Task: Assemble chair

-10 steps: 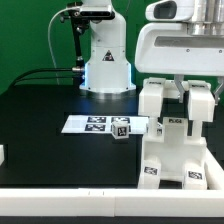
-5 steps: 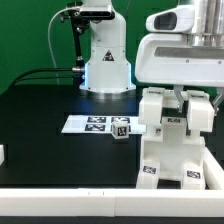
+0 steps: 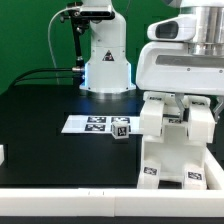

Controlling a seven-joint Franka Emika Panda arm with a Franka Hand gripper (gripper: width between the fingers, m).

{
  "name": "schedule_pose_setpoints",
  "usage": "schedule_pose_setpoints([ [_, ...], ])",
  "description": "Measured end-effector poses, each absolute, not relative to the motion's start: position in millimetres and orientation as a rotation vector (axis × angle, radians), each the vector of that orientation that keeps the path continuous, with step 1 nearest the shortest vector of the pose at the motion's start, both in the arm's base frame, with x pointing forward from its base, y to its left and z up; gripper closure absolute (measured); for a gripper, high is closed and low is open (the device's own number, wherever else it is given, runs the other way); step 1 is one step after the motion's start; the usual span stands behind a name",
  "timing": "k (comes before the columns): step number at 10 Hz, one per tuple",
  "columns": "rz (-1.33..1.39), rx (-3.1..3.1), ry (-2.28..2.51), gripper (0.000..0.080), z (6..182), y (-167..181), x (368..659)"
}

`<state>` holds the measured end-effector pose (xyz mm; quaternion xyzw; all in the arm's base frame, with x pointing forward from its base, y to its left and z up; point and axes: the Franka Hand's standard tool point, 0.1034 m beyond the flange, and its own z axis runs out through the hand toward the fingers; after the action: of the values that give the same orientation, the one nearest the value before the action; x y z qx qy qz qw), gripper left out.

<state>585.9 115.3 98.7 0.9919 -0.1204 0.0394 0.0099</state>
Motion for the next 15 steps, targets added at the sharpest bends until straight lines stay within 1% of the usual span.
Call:
schedule_pose_setpoints([
  [1, 0.157, 3.098, -0.378, 0.0515, 98.9, 115.4, 591.6],
  [3, 0.160, 3.098, -0.380, 0.0515, 99.1, 116.5, 591.7],
  [4, 0.170, 3.099, -0.377, 0.0427, 99.4, 116.9, 593.3],
  [5, 0.177, 3.099, -0.377, 0.0232, 99.4, 116.8, 594.5],
  [6, 0.182, 3.099, -0.377, 0.0232, 99.5, 116.9, 595.4],
  [7, 0.185, 3.099, -0.377, 0.0176, 99.7, 116.9, 595.7],
  [8, 0.185, 3.099, -0.377, 0.0176, 99.7, 116.9, 595.8],
  [9, 0.186, 3.100, -0.376, 0.0154, 99.7, 117.0, 595.8],
  [11, 0.184, 3.100, -0.377, 0.0151, 100.8, 117.0, 595.8],
  [12, 0.179, 3.102, -0.380, 0.0150, 106.5, 116.6, 596.0],
  [13, 0.150, 3.108, -0.371, 0.0150, 119.4, 114.8, 593.6],
  [14, 0.125, 3.119, -0.374, 0.0150, 137.7, 116.7, 590.1],
  [15, 0.137, 3.128, -0.378, 0.0150, 149.5, 117.6, 590.0],
])
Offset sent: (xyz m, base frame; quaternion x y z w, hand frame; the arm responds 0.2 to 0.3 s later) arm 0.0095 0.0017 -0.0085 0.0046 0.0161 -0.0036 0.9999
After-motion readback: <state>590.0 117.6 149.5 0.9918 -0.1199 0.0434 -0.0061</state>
